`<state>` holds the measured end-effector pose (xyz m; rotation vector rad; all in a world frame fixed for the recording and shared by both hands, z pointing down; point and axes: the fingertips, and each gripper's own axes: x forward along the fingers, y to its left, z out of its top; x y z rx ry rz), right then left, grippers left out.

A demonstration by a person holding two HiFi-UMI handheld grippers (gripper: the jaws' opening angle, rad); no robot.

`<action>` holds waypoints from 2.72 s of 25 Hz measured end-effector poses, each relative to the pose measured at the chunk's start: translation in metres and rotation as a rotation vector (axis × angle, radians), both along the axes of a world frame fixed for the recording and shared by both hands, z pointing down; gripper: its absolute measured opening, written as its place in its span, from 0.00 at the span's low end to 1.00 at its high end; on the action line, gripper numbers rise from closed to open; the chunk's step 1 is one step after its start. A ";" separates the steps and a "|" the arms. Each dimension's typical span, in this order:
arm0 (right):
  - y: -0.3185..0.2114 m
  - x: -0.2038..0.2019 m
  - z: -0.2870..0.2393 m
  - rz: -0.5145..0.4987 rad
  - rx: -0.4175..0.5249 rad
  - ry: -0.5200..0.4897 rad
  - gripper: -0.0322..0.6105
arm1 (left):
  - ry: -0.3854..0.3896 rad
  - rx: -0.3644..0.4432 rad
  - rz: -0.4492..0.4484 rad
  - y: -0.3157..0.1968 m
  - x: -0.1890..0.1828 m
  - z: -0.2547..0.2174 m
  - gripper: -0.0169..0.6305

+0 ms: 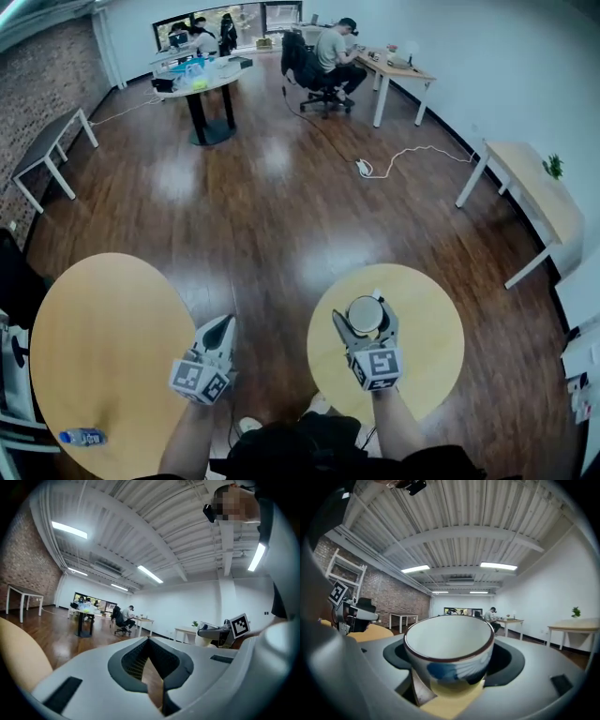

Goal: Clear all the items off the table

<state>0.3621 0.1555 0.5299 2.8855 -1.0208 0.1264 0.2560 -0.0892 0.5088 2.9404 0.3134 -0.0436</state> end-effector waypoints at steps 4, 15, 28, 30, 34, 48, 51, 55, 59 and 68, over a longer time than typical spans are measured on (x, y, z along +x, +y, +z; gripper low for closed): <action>-0.101 -0.030 -0.014 -0.215 0.000 0.029 0.70 | 0.020 -0.010 -0.198 -0.075 -0.072 -0.012 0.03; -0.311 -0.142 -0.044 -0.598 0.022 0.072 0.70 | 0.079 0.011 -0.604 -0.217 -0.263 -0.036 0.03; -0.466 -0.245 -0.056 -0.920 0.022 0.078 0.70 | 0.100 -0.003 -0.940 -0.289 -0.412 -0.025 0.03; -0.486 -0.253 -0.056 -0.964 0.018 0.077 0.70 | 0.090 -0.004 -0.980 -0.293 -0.422 -0.021 0.03; -0.528 -0.264 -0.052 -1.043 0.012 0.063 0.70 | 0.080 0.000 -1.059 -0.312 -0.434 -0.020 0.03; -0.606 -0.263 0.017 -1.190 -0.119 -0.049 0.70 | -0.026 -0.088 -1.162 -0.348 -0.420 0.025 0.03; -0.617 -0.267 0.040 -1.218 -0.159 -0.083 0.70 | -0.066 -0.123 -1.179 -0.352 -0.419 0.043 0.03; -0.635 -0.274 0.069 -1.254 -0.186 -0.123 0.70 | -0.109 -0.159 -1.201 -0.356 -0.416 0.067 0.03; -0.661 -0.286 0.095 -1.264 -0.190 -0.136 0.70 | -0.151 -0.184 -1.216 -0.357 -0.418 0.085 0.03; -0.688 -0.314 0.152 -1.267 -0.220 -0.225 0.71 | -0.236 -0.228 -1.258 -0.341 -0.434 0.101 0.03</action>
